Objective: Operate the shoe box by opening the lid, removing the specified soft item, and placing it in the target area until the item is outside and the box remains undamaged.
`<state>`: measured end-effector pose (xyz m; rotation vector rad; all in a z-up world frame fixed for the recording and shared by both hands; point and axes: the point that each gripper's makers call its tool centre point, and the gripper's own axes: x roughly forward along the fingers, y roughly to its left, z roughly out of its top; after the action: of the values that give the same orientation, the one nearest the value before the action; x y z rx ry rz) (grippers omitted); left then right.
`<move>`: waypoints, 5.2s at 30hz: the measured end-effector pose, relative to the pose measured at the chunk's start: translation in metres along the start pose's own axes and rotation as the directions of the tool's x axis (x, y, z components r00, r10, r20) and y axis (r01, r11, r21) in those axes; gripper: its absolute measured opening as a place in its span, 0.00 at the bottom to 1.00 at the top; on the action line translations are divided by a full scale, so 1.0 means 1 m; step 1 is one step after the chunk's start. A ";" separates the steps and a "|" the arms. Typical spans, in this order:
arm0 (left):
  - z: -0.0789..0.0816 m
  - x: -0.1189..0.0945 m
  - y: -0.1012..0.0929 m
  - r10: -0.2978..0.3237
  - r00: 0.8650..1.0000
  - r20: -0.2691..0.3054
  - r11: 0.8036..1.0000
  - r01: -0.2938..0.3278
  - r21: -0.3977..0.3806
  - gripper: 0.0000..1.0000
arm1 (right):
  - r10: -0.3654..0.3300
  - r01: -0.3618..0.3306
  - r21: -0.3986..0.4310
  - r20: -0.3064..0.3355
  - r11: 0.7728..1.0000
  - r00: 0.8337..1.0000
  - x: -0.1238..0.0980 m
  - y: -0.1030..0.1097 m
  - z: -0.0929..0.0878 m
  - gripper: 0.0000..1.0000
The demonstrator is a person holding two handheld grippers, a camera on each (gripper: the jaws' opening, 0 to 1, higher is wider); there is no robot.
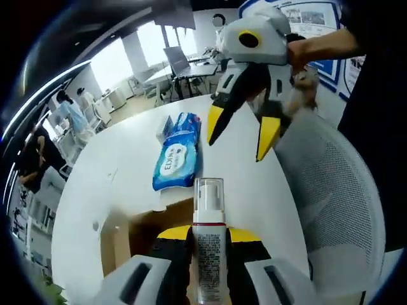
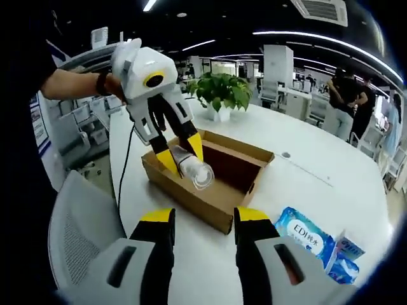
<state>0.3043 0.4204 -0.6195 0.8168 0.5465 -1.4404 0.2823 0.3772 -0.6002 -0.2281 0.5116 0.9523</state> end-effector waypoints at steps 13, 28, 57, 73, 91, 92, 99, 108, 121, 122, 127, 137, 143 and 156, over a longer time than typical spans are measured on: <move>0.046 -0.007 -0.020 -0.065 0.997 0.046 0.987 0.058 0.150 0.20 | 0.078 -0.076 -0.229 -0.002 0.970 0.997 -0.007 0.018 0.012 0.28; 0.059 -0.008 -0.040 -0.167 0.983 0.078 0.973 0.151 0.175 0.20 | 0.158 -0.145 -0.268 0.026 0.952 0.987 -0.015 0.033 0.024 0.18; 0.007 0.003 -0.041 -0.091 0.972 0.217 0.969 0.137 -0.208 0.32 | 0.140 -0.167 -0.164 -0.166 0.972 0.976 -0.027 0.017 -0.037 0.18; -0.028 -0.010 -0.032 0.104 0.958 0.268 0.886 0.033 -0.463 0.33 | 0.095 -0.146 -0.170 -0.280 0.975 0.955 -0.051 0.001 -0.069 0.18; -0.070 -0.018 -0.028 0.271 0.930 0.248 0.752 -0.043 -0.658 0.35 | 0.063 -0.168 -0.211 -0.430 0.963 0.901 -0.079 -0.035 -0.100 0.18; -0.072 -0.019 -0.028 0.275 0.928 0.250 0.746 -0.042 -0.664 0.35 | 0.061 -0.167 -0.211 -0.434 0.963 0.899 -0.080 -0.038 -0.099 0.18; -0.085 -0.021 -0.031 0.301 0.924 0.237 0.710 -0.051 -0.702 0.34 | 0.042 -0.170 -0.233 -0.470 0.957 0.882 -0.088 -0.063 -0.092 0.18; -0.094 -0.026 -0.033 0.320 0.921 0.224 0.677 -0.057 -0.734 0.34 | 0.021 -0.160 -0.250 -0.481 0.955 0.877 -0.085 -0.088 -0.081 0.18; -0.108 -0.035 -0.039 0.360 0.914 0.187 0.625 -0.087 -0.776 0.34 | -0.001 -0.165 -0.285 -0.504 0.944 0.864 -0.076 -0.128 -0.068 0.18; -0.109 -0.035 -0.040 0.362 0.914 0.185 0.621 -0.089 -0.779 0.34 | -0.002 -0.167 -0.288 -0.506 0.943 0.862 -0.075 -0.130 -0.067 0.18; -0.113 -0.038 -0.041 0.382 0.908 0.173 0.602 -0.102 -0.792 0.34 | -0.008 -0.173 -0.302 -0.515 0.937 0.857 -0.071 -0.147 -0.062 0.18; -0.123 -0.054 -0.042 0.439 0.888 0.136 0.553 -0.148 -0.820 0.34 | -0.029 -0.181 -0.337 -0.532 0.924 0.846 -0.059 -0.185 -0.057 0.18; -0.134 -0.062 -0.043 0.459 0.882 0.103 0.519 -0.172 -0.837 0.34 | -0.035 -0.180 -0.340 -0.540 0.923 0.841 -0.054 -0.205 -0.058 0.18; -0.136 -0.067 -0.039 0.474 0.877 0.072 0.491 -0.195 -0.849 0.34 | -0.072 -0.173 -0.369 -0.562 0.913 0.824 -0.036 -0.254 -0.056 0.18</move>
<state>0.2801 0.5694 -0.6601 -0.0872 0.6904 -0.7380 0.4563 0.1846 -0.6391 -0.9043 0.8677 1.0363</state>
